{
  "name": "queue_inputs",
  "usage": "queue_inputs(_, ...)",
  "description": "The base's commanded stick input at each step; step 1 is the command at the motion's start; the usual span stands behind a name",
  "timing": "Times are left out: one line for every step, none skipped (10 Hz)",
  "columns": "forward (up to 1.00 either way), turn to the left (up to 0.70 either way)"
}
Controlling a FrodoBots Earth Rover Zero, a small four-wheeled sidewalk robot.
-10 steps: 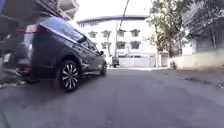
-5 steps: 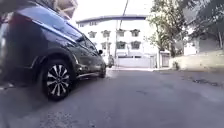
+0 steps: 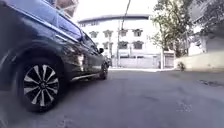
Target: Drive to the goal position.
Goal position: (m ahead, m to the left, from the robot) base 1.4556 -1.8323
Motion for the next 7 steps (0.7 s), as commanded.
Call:
queue_inputs(1.0, -0.15)
queue_inputs(1.0, -0.28)
queue_inputs(1.0, -0.29)
queue_inputs(1.0, -0.29)
queue_inputs(1.0, -0.29)
queue_inputs(1.0, -0.29)
queue_inputs(1.0, -0.29)
